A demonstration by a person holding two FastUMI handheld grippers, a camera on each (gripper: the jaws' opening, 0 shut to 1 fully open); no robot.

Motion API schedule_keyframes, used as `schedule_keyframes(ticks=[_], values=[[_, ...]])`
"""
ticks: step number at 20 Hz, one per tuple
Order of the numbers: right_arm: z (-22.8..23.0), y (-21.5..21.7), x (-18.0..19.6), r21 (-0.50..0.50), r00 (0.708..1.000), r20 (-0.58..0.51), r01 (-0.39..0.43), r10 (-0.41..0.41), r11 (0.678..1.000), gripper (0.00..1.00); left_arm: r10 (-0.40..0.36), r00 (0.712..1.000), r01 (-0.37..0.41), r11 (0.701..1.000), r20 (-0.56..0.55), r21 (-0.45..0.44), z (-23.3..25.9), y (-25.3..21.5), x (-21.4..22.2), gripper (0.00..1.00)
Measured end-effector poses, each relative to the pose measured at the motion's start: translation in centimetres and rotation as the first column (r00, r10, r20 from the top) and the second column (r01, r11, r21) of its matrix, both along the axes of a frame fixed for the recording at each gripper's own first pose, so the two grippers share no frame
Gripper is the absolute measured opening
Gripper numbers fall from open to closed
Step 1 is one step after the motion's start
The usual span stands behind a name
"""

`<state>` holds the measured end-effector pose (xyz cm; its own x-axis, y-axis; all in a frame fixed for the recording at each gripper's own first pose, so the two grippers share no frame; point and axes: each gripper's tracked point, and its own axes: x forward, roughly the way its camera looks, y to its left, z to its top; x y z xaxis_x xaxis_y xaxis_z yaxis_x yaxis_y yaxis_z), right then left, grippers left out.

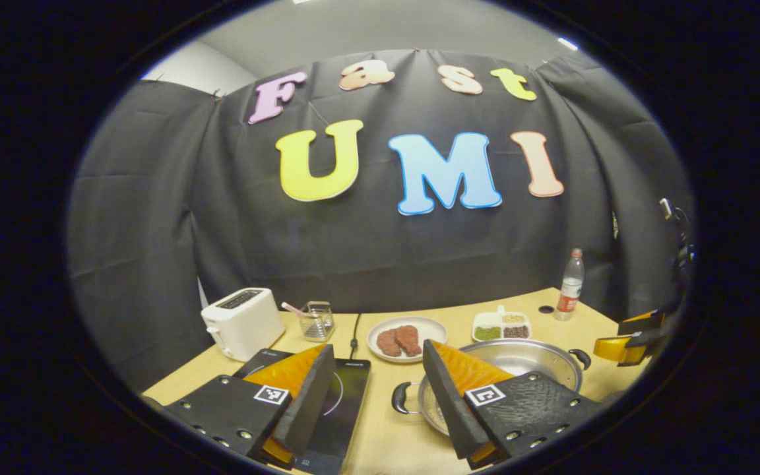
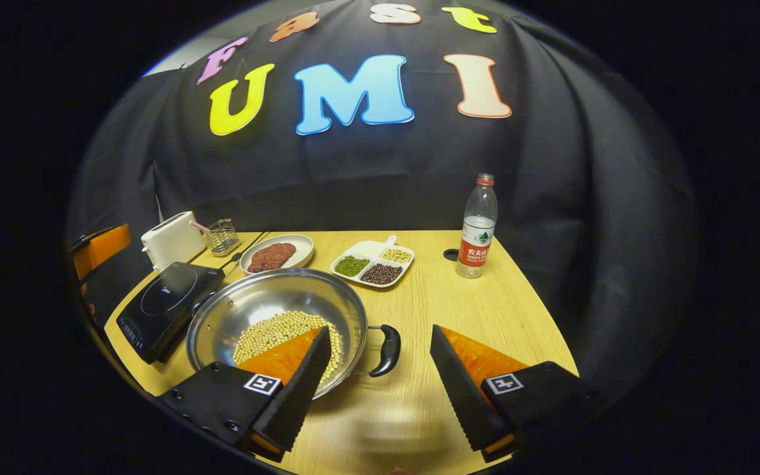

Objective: First push the handle of the pot to place it horizontally, then grasp the pot with both hands and set it on the induction cooktop.

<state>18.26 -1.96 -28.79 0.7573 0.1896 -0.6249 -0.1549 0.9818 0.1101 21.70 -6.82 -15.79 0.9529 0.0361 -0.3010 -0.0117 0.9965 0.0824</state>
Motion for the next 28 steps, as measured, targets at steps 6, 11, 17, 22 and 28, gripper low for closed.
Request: schedule_keyframes(ticks=[6, 11, 17, 22, 28], values=[[-1.1, 0.5, 0.4, -0.038, 0.999, -0.031, 0.029, -0.03, 0.999, 0.96, -0.082, 0.991, 0.072, 0.993, -0.109, -0.089, -5.0, -0.3, 2.9, 0.82], [-2.5, 1.6, 1.0, -0.054, 0.998, -0.061, 0.032, -0.035, 0.998, 0.96, -0.117, 0.977, 0.093, 0.987, -0.179, -0.134, -8.6, -0.3, 4.5, 0.79], [-4.7, 2.1, 2.1, -0.078, 0.993, -0.108, 0.043, -0.051, 0.996, 0.96, -0.177, 0.935, 0.113, 0.97, -0.307, -0.214, -14.3, -1.2, 5.7, 0.82], [-6.4, 1.9, 2.4, -0.103, 0.986, -0.153, 0.051, -0.066, 0.993, 0.96, -0.198, 0.897, 0.112, 0.966, -0.394, -0.231, -18.0, -1.4, 6.0, 0.82], [-8.0, 1.5, 2.7, -0.126, 0.976, -0.199, 0.061, -0.086, 0.99, 0.96, -0.223, 0.872, 0.13, 0.964, -0.437, -0.232, -20.2, -2.2, 6.8, 0.8]])
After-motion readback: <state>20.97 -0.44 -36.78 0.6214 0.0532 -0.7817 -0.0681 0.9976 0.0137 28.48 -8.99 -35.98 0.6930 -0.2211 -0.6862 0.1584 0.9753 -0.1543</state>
